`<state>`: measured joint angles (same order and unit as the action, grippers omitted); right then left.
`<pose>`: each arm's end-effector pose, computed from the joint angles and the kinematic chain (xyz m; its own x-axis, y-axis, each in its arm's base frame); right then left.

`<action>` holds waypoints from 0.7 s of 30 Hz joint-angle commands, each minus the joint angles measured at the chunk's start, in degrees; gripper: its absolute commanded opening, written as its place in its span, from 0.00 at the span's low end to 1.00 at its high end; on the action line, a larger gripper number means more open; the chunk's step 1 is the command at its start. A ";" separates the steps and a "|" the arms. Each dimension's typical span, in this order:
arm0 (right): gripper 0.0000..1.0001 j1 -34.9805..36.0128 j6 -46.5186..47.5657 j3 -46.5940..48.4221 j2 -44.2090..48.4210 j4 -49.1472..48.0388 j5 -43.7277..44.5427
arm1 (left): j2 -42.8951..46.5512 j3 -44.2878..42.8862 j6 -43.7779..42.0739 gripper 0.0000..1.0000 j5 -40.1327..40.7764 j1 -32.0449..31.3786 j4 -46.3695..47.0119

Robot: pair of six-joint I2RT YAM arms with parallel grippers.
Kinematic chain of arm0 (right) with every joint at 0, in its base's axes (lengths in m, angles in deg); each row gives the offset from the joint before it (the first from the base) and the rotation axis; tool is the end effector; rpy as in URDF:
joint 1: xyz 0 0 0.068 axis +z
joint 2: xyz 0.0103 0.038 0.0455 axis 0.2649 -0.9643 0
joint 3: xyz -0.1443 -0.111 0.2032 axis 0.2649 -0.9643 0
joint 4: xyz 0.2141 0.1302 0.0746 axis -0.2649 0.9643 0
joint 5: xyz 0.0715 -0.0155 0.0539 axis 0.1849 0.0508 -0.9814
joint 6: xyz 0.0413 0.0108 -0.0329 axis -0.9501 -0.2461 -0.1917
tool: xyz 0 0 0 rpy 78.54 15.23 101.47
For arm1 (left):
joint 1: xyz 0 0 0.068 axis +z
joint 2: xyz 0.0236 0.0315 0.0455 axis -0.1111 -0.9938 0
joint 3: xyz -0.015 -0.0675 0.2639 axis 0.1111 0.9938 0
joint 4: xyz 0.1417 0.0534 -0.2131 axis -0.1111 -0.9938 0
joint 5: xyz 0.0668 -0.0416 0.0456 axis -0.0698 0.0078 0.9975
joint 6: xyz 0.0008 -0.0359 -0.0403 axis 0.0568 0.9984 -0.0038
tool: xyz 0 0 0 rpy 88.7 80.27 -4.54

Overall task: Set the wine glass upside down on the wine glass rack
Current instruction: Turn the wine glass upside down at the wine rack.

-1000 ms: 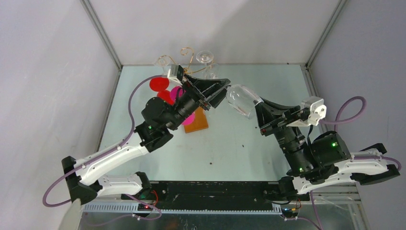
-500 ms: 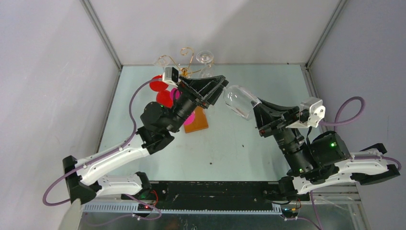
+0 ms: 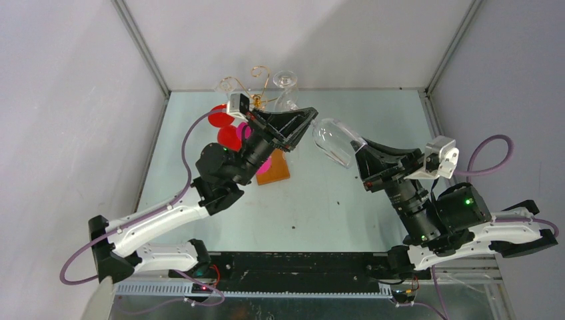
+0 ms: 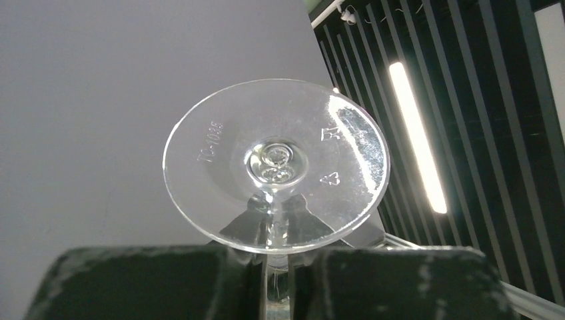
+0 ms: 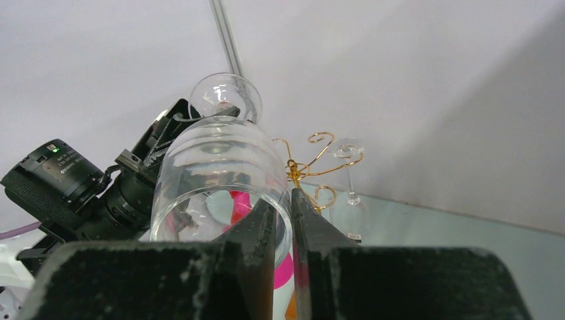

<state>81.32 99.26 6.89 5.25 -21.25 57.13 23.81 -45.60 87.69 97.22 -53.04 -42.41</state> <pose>0.0160 0.1224 0.4890 0.1781 0.4031 -0.8976 -0.5760 0.7823 0.2370 0.1313 -0.2094 0.4595 -0.7245 -0.6887 -0.0278 0.3669 -0.3511 -0.8615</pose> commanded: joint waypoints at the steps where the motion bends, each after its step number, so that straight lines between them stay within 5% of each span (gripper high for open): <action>1: 0.00 0.21 -0.27 0.07 0.37 -0.84 0.46 | 0.21 -1.82 -1.47 0.04 0.93 -0.26 5.62; 5: 0.00 0.20 -0.69 0.08 0.31 1.12 0.06 | -0.14 -1.96 -1.48 0.00 0.64 -0.35 6.01; 7: 0.08 0.20 -1.55 0.08 0.44 2.65 -0.21 | -0.07 -1.99 -1.69 0.00 0.70 -0.42 6.14; 13: 0.62 -0.57 -6.48 0.07 1.90 9.83 -2.08 | 0.14 -2.89 -3.71 0.00 0.65 -0.44 5.65; 21: 0.81 -2.62 -14.17 0.08 4.92 20.58 -4.84 | 1.15 -4.84 -9.81 0.00 0.80 -0.44 2.04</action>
<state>79.38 90.54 6.87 9.16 -7.50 54.33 23.35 -45.99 83.14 97.07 -53.15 -41.14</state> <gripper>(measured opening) 0.790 0.039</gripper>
